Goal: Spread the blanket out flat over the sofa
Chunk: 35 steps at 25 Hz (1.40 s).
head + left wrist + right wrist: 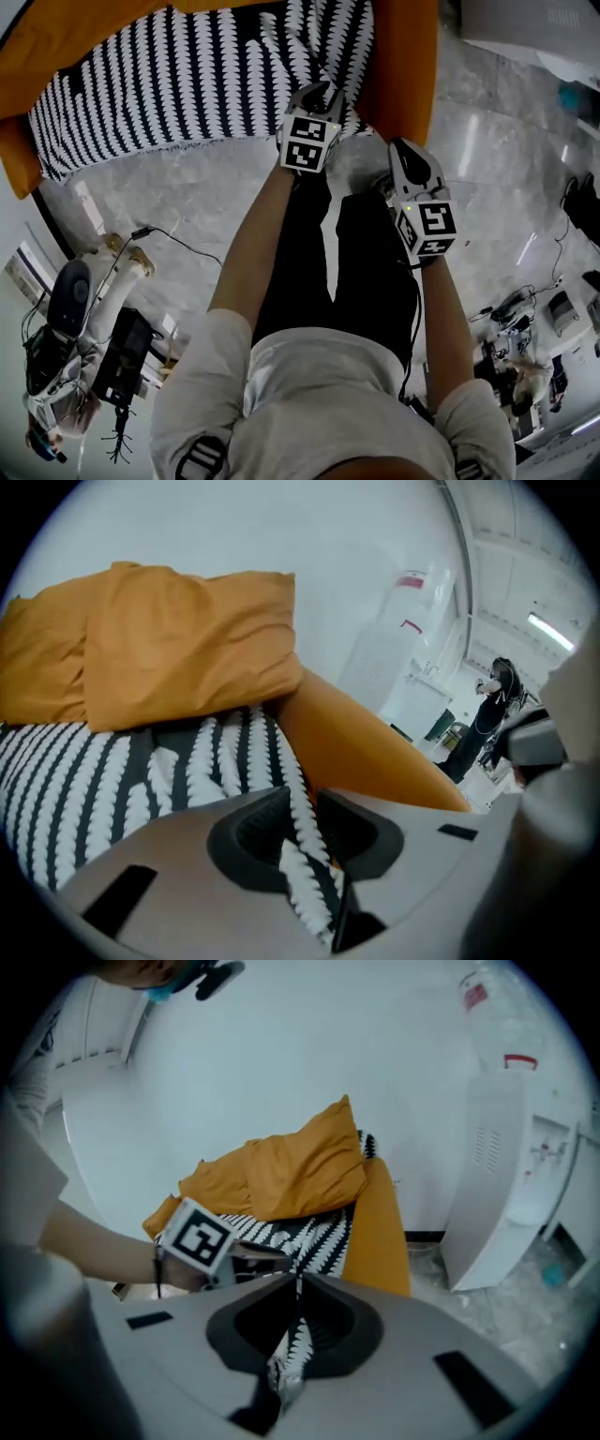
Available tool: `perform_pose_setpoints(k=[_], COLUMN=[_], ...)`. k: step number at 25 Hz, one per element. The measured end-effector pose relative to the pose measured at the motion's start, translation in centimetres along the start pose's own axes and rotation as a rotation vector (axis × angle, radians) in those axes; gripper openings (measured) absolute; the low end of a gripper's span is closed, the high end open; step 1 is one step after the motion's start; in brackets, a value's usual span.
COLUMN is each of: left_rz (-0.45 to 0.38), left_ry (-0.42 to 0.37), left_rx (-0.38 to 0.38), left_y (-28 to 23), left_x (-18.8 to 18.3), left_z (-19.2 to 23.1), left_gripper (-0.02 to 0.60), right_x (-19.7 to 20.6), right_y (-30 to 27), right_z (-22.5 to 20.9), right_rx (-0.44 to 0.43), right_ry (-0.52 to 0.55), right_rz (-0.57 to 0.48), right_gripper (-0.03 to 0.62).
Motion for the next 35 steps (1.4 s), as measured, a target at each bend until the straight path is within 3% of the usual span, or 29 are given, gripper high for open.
perform_pose_setpoints(k=[3,6,10,17,21,25,28,29,30,33,35], left_rz=[0.008,0.048,0.116,0.179,0.25,0.334,0.35,0.346,0.341,0.31,0.252], left_ry=[-0.057,-0.099,-0.128,-0.089,-0.104,-0.101,-0.07,-0.04,0.003,0.139,0.16], left_rx=[-0.015,-0.009,-0.024,-0.093,-0.078,-0.115,-0.127,-0.12,-0.104,-0.001,0.044], left_y=[-5.8,-9.9,-11.2,-15.6,-17.7,-19.1,-20.2,-20.6,-20.9,-20.9,-20.1], left_x=[-3.4,-4.6,-3.5,-2.9,-2.6,-1.2,-0.9,-0.9,-1.0,-1.3,-2.2], left_z=[1.3,0.8,0.7,0.2,0.5,1.1,1.0,1.0,1.0,0.8,0.6], left_gripper=[0.092,0.092,0.092,0.092,0.092,0.092,0.081,0.052,0.023,0.014,0.014], right_x=[-1.1,-1.6,-2.8,-4.9,-5.3,-4.9,-4.5,-4.4,-4.3,-4.4,-4.5], right_y=[1.7,2.1,0.6,-1.7,-2.2,-2.1,-1.7,-1.5,-1.4,-1.1,-1.2], right_z=[-3.0,-5.9,-6.9,-10.1,-10.3,-11.0,-12.3,-12.8,-13.2,-13.2,-12.6], right_rx=[0.044,0.059,0.01,-0.104,-0.131,-0.14,-0.139,-0.138,-0.138,-0.139,-0.141], right_ry=[-0.063,-0.082,-0.081,-0.04,-0.016,-0.013,-0.021,-0.022,-0.023,-0.024,-0.022], right_rz=[-0.042,-0.047,-0.029,-0.002,0.024,0.043,0.049,0.05,0.052,0.054,0.057], right_gripper=[0.026,0.026,0.026,0.026,0.026,0.026,0.026,0.026,0.026,0.026,0.026])
Point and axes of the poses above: the fingertips, and each gripper's own axes: y backward along the fingers, z to its left, x out of its underside, the point moved 5 cm from there along y, backward along the fingers, and after that the axes turned 2 degrees about -y, right-handed, at the moved point
